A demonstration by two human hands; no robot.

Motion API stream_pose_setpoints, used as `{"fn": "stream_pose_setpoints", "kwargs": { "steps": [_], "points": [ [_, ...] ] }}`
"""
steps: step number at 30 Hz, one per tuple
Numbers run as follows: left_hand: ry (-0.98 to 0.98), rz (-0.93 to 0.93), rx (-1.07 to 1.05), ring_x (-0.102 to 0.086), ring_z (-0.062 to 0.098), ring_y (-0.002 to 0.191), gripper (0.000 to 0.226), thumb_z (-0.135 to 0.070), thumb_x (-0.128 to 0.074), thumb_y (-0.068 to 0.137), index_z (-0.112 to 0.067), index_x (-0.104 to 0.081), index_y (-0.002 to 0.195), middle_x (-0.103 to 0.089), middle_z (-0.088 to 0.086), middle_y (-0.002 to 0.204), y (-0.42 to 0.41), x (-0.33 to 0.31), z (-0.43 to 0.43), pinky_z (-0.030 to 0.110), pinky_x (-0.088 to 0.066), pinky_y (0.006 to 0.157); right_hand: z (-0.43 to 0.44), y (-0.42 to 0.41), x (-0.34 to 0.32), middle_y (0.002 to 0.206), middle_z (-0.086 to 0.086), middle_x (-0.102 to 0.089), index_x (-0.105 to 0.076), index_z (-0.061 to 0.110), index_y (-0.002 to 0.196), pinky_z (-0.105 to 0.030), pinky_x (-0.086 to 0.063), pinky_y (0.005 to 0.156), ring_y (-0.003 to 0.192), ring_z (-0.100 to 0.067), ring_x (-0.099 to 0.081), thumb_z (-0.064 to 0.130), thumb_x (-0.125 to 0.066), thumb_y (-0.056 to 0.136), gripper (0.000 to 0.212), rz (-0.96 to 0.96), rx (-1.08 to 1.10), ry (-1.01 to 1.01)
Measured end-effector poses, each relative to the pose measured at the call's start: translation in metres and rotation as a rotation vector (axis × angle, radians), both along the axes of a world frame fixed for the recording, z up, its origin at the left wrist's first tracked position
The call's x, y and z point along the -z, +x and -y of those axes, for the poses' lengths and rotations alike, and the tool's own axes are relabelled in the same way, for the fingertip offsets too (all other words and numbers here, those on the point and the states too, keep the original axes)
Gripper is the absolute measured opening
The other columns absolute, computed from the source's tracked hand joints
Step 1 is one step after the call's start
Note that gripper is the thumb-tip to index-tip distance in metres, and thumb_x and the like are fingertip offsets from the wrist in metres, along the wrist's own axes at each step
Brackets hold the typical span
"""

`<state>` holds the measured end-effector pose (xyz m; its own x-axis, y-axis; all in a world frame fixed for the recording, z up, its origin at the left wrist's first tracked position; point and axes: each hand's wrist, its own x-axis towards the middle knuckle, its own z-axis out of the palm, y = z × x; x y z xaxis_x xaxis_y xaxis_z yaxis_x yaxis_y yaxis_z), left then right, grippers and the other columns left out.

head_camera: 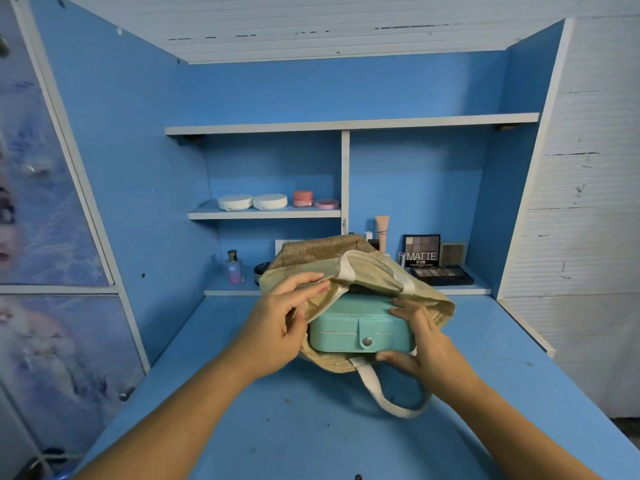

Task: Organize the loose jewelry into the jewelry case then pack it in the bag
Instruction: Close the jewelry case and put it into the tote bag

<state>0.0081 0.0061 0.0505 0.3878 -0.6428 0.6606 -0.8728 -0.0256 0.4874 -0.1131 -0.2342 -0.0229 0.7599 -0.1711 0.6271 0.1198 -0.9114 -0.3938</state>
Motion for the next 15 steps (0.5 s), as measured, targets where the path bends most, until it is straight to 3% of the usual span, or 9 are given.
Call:
{"fn": "stream_pose_setpoints", "kwargs": {
  "steps": [4,6,10,13,15],
  "points": [
    [-0.039,-0.073,0.019,-0.054,-0.003,0.104,0.060,0.010,-0.044,0.088,-0.030,-0.059,0.130,-0.049,-0.024,0.136,-0.004,0.005,0.003,0.024,-0.050,0.082,-0.002,-0.001,0.008,0.139,0.011,-0.036,-0.034,0.027,0.128,-0.011,-0.041,0.085,0.122,0.001,-0.040,0.072,-0.052,0.077,0.070,0.077,-0.016,-0.020],
    [-0.062,-0.087,0.049,-0.055,-0.001,0.105,0.059,0.007,-0.043,0.088,-0.028,-0.057,0.132,-0.050,-0.022,0.136,-0.007,0.003,0.004,0.028,-0.050,0.077,-0.003,-0.003,0.011,0.140,0.007,-0.039,-0.034,0.028,0.127,-0.011,-0.042,0.084,0.121,-0.002,-0.044,0.068,-0.056,0.076,0.069,0.113,-0.008,0.000],
    [-0.054,-0.188,0.082,-0.054,0.007,0.117,0.065,0.006,-0.040,0.086,-0.025,-0.045,0.143,-0.057,-0.018,0.129,-0.008,0.003,0.005,0.009,-0.044,0.081,-0.002,-0.002,0.014,0.136,0.001,-0.047,-0.038,0.021,0.124,-0.018,-0.049,0.071,0.112,-0.005,-0.051,0.072,-0.046,0.082,0.067,0.138,0.045,-0.116],
    [0.019,-0.068,-0.021,-0.051,-0.001,0.114,0.071,0.010,-0.044,0.083,-0.027,-0.045,0.143,-0.053,-0.016,0.127,-0.013,0.005,0.009,0.005,-0.039,0.084,-0.001,0.001,0.014,0.126,0.000,-0.047,-0.045,0.013,0.120,-0.017,-0.049,0.063,0.102,-0.010,-0.055,0.072,-0.037,0.086,0.068,0.157,0.078,-0.255],
    [0.068,0.007,-0.083,-0.048,-0.005,0.112,0.064,0.000,-0.056,0.085,-0.032,-0.046,0.140,-0.050,-0.018,0.127,-0.014,0.002,0.016,0.007,-0.039,0.087,-0.003,0.003,0.015,0.122,-0.003,-0.052,-0.047,0.012,0.118,-0.018,-0.050,0.064,0.097,-0.014,-0.062,0.069,-0.038,0.086,0.067,0.153,0.089,-0.300]
  ]
}}
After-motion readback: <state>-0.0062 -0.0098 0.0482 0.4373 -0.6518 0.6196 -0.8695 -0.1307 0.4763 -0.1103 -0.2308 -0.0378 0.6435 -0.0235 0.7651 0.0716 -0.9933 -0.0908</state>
